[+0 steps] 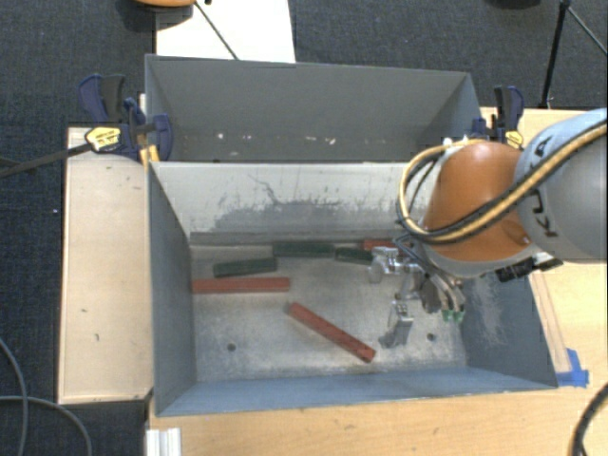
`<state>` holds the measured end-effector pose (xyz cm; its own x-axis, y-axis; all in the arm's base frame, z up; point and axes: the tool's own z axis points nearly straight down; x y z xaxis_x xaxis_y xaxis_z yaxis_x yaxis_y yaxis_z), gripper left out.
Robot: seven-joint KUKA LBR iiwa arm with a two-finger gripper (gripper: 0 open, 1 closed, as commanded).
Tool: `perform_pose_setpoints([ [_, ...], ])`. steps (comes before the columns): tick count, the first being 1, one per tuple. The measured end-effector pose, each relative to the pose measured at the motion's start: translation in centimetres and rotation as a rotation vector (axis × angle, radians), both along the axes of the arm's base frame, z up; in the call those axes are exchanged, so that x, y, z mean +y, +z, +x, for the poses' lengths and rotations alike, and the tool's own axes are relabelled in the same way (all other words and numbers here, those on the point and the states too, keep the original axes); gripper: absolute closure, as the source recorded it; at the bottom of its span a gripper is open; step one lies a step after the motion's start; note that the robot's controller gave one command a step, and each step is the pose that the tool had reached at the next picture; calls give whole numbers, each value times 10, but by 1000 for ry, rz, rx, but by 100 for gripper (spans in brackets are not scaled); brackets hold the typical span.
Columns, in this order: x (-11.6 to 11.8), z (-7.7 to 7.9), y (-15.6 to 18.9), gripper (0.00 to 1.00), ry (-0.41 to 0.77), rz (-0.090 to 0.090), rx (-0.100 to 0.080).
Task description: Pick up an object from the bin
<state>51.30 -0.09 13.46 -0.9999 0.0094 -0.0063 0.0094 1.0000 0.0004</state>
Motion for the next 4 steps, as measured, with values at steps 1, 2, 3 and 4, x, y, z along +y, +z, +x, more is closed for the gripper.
perform_pose_setpoints([
  [1, 53, 0, -52, 100, 110, 1, 6],
  [2, 52, 1, -52, 0, 111, 0, 6],
  [3, 52, 1, -52, 0, 111, 0, 6],
  [4, 57, -28, -64, 100, -32, 1, 6],
])
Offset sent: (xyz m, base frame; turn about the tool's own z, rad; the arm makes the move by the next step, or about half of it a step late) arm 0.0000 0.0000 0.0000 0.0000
